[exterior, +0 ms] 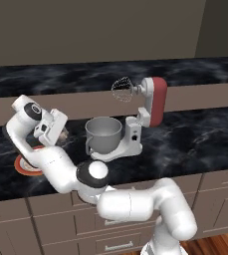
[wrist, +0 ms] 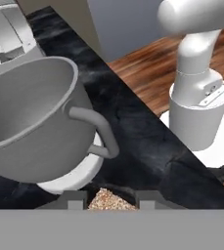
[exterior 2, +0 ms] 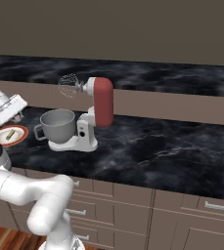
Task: Add butter and sugar cubes to the stand mixer bowl and then turn on the stand mixer to begin making frosting.
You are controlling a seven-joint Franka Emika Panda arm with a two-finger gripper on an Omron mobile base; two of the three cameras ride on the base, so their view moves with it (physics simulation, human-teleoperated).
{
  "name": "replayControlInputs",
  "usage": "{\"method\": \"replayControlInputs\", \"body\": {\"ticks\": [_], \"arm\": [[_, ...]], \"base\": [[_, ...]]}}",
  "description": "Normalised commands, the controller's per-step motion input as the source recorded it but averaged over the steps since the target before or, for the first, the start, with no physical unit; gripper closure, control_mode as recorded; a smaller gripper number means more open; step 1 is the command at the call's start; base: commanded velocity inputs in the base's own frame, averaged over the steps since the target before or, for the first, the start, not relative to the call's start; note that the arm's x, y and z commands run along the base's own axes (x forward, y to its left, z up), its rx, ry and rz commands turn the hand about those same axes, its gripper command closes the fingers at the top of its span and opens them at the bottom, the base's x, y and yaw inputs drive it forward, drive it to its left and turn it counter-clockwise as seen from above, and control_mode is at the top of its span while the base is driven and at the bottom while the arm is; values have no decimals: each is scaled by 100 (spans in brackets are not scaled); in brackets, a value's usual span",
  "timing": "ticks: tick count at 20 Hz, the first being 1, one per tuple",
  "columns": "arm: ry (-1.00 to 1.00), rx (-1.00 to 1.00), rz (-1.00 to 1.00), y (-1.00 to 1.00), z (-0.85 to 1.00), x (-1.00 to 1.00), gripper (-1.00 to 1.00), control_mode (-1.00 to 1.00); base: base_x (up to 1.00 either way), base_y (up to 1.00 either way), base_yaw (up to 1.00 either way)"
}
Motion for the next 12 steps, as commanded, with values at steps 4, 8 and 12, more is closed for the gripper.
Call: {"method": "replayControlInputs", "body": {"ticks": [4, 8, 12], "arm": [[-11, 2, 0, 0, 74, 6, 100, -100], [-11, 0, -3, -3, 54, 35, 100, -100], [-7, 0, -6, -23, 30, 43, 100, -100]], "base": [[0, 0, 0], [0, 0, 0], [0, 0, 0]]}}
